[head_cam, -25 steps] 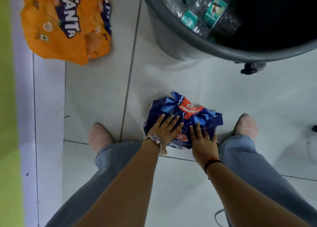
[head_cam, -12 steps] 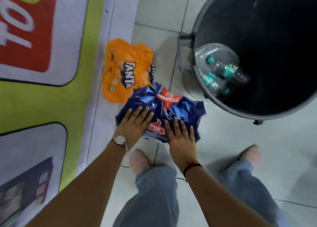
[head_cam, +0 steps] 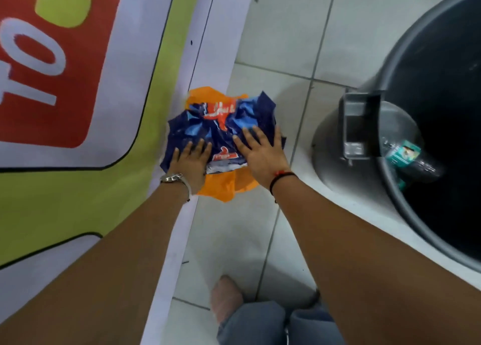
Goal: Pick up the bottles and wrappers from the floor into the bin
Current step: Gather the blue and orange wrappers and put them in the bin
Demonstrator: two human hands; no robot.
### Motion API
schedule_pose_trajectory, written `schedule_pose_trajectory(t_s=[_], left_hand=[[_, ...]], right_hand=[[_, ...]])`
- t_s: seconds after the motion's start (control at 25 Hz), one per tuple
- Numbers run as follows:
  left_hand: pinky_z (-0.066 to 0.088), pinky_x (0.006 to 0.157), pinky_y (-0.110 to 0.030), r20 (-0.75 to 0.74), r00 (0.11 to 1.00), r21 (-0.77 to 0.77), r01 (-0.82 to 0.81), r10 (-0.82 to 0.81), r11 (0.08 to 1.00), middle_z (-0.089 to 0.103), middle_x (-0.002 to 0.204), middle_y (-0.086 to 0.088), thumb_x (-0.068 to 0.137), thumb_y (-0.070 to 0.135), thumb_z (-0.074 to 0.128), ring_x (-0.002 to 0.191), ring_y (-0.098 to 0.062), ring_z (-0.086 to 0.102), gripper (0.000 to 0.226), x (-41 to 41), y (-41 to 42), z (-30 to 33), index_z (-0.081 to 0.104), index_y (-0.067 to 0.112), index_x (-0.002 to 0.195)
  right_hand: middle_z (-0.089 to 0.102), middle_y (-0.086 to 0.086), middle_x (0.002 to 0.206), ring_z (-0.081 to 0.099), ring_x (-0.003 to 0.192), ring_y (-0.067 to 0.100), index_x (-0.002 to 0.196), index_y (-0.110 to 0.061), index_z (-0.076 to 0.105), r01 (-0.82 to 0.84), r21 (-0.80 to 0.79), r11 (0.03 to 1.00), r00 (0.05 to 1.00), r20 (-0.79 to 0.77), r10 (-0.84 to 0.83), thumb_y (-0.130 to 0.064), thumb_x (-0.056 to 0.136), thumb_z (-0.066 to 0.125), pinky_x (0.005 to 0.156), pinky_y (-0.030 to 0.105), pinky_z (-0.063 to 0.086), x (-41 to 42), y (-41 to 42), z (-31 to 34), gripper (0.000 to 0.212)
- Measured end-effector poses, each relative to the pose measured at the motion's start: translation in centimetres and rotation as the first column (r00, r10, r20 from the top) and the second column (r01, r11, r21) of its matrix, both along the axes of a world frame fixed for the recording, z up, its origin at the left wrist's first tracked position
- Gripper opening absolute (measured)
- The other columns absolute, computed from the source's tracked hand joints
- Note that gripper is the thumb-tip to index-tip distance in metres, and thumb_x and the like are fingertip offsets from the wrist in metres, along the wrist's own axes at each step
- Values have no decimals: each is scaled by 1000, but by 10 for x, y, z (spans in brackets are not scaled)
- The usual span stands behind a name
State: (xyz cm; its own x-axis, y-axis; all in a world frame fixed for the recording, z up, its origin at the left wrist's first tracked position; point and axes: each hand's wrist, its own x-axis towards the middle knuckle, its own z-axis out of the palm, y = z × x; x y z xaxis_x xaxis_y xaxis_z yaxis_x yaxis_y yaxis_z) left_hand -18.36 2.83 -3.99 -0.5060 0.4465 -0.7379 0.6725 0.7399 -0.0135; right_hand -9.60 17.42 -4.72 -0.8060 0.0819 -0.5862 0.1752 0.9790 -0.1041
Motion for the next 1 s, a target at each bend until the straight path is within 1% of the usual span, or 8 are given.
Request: schedule_pose_trajectory(t_s=[0.12, 0.2, 0.28, 0.36, 0.44, 0.52, 0.68, 1.0], left_hand=[[-6, 117, -52, 137, 988, -122, -50, 66, 991, -17, 158, -4, 78, 67, 53, 145, -31, -15, 106, 6, 3, -25, -11, 19, 148], [-8, 116, -54, 130, 991, -194, 4, 21, 981, -25, 156, -7, 65, 73, 61, 143, -34, -20, 126, 13, 4, -35, -20, 17, 145], [-4, 116, -56, 80, 996, -234, 56, -38, 971, -28, 155, -10, 65, 66, 68, 143, -36, -19, 131, 14, 3, -46, -25, 15, 144], [2, 116, -57, 19, 999, -194, 47, -44, 980, -25, 156, -10, 78, 48, 66, 144, -37, -15, 116, 11, -1, -55, -23, 16, 144], [6, 116, -57, 0, 1000, -149, 12, -12, 989, -22, 157, -9, 90, 28, 56, 144, -37, -11, 94, 9, -4, -58, -19, 17, 145], [6, 117, -56, 9, 1000, -143, -14, 16, 990, -21, 157, -8, 97, 19, 41, 144, -37, -11, 77, 7, -2, -58, -18, 19, 146], [6, 116, -57, 24, 994, -142, -98, 103, 985, -21, 157, -3, 100, 14, 31, 144, -37, -13, 67, 9, 2, -37, -17, 23, 146], [10, 115, -58, -180, 960, 50, -207, 213, 977, -9, 160, -4, 103, 24, 24, 145, -35, -4, 56, 31, 9, 101, -8, 22, 148]], right_hand=[[-15, 3, 160, -12, 146, 26, 149, -28, -7, -235, 42, 971, 935, 284, 214, -29, 100, 38, 109, 66, -9, -14, 10, -23, 67], [-19, 3, 159, -14, 146, 27, 148, -29, -11, -287, 65, 956, 920, 298, 256, -32, 97, 43, 110, 66, -8, -16, 11, -31, 74], [-20, 2, 158, -13, 146, 26, 148, -31, -12, -272, 66, 960, 942, 222, 251, -36, 97, 43, 111, 65, -7, -15, 11, -43, 75], [-17, 0, 159, -10, 147, 25, 147, -34, -9, -242, 58, 969, 962, 146, 231, -40, 97, 40, 111, 65, -7, -16, 12, -51, 71], [-11, 0, 160, -4, 147, 26, 148, -35, -4, -215, 61, 975, 974, 92, 209, -42, 98, 35, 110, 65, -8, -19, 10, -54, 63], [0, 3, 161, 3, 147, 28, 149, -32, 6, -201, 83, 976, 979, 53, 197, -40, 101, 29, 111, 63, -10, -24, 4, -50, 53], [18, 12, 158, 15, 145, 32, 147, -20, 25, -126, 73, 989, 991, -25, 129, -31, 103, 25, 114, 57, -11, -28, -3, -18, 45], [16, 16, 158, 12, 146, 32, 145, -14, 30, -138, 119, 983, 969, -189, 159, -25, 103, 24, 118, 48, -6, -29, 5, 144, 43]])
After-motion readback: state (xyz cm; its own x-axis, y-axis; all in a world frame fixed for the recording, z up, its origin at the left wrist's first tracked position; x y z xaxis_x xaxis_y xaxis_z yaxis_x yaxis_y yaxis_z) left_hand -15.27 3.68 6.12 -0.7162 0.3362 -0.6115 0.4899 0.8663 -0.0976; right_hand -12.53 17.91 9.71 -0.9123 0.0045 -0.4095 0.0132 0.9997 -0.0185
